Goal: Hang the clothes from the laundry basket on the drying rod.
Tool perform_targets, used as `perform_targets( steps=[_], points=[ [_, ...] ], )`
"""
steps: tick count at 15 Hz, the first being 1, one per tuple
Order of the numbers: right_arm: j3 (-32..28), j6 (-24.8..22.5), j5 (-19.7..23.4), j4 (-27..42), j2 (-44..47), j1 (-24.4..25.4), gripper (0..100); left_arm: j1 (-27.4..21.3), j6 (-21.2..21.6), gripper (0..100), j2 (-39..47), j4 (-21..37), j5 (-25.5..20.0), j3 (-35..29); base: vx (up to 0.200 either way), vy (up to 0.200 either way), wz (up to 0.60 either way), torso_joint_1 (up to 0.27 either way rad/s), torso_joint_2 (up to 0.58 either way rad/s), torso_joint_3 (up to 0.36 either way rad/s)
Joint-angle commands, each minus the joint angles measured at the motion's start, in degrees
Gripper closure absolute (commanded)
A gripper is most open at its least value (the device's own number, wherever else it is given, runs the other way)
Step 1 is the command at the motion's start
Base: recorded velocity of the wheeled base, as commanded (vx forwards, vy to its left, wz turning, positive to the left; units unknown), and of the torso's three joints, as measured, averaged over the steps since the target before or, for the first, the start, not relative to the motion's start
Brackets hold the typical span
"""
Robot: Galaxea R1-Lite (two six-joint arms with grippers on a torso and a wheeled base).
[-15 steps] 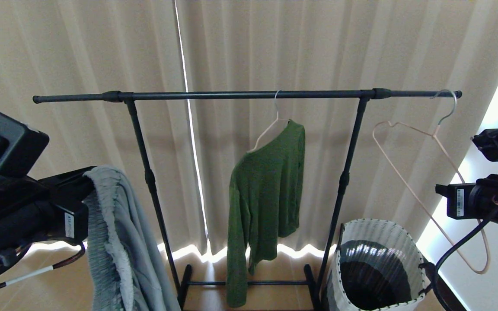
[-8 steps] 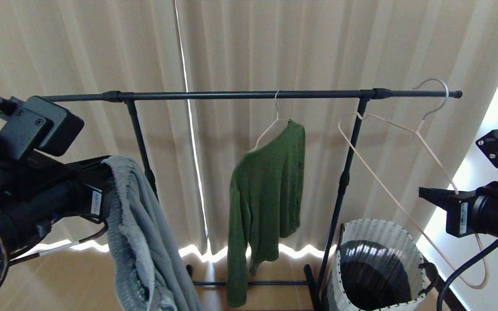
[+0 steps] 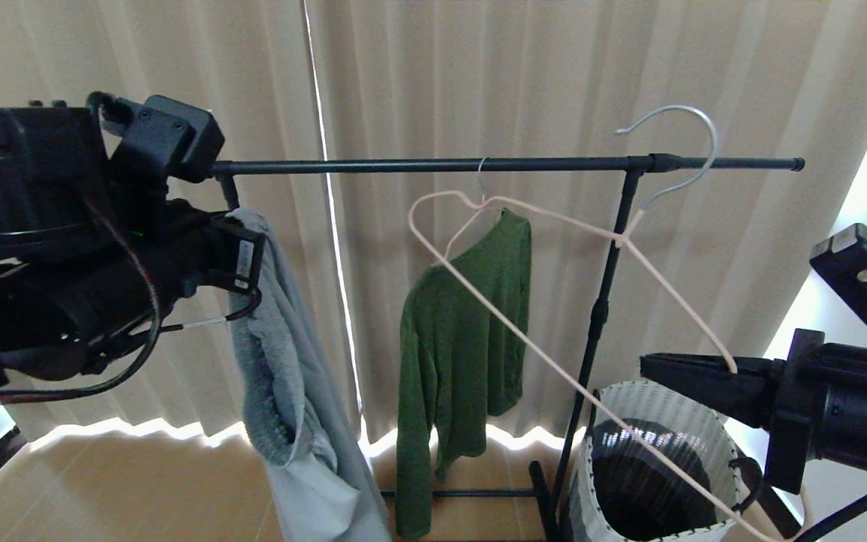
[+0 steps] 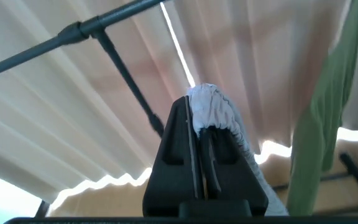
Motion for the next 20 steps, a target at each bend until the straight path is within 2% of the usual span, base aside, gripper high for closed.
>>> perform_targets(
  steps=[1, 3, 7, 11, 14, 18, 20],
  points=[
    [0.5, 1.2, 0.5, -0.1, 2.2, 6.3, 100, -1.0, -1.4, 100, 7.2, 0.0, 2.6, -4.9, 0.000, 0.000, 0.00, 0.000, 0.00, 0.000],
    [-0.1, 4.8, 0.5, -0.1, 2.7, 10.9, 100, -1.3, -2.8, 100, 10.6, 0.0, 5.6, -8.2, 0.000, 0.000, 0.00, 0.000, 0.00, 0.000],
    [0.0, 5.7, 0.5, -0.1, 4.0, 13.8, 100, -1.5, -3.3, 100, 11.8, 0.0, 6.2, -9.9, 0.000, 0.000, 0.00, 0.000, 0.00, 0.000],
    [-1.8, 6.3, 0.3, -0.4, 8.1, 14.0, 100, -5.0, -5.0, 100, 11.5, -0.1, 8.0, -10.7, 0.000, 0.000, 0.00, 0.000, 0.00, 0.000],
    [-3.9, 9.7, -1.0, -4.7, 12.3, 13.9, 100, -5.3, -4.9, 100, 11.2, 0.2, 8.9, -10.7, 0.000, 0.000, 0.00, 0.000, 0.00, 0.000],
    [-7.0, 14.3, -4.8, -5.0, 16.4, 14.0, 100, -5.1, -4.6, 100, 11.2, 0.6, 9.0, -10.5, 0.000, 0.000, 0.00, 0.000, 0.00, 0.000],
    [-8.4, 16.1, -6.0, -5.0, 18.2, 14.0, 100, -5.0, -4.1, 100, 11.2, 3.2, 12.2, -10.8, 0.000, 0.000, 0.00, 0.000, 0.00, 0.000]
  ],
)
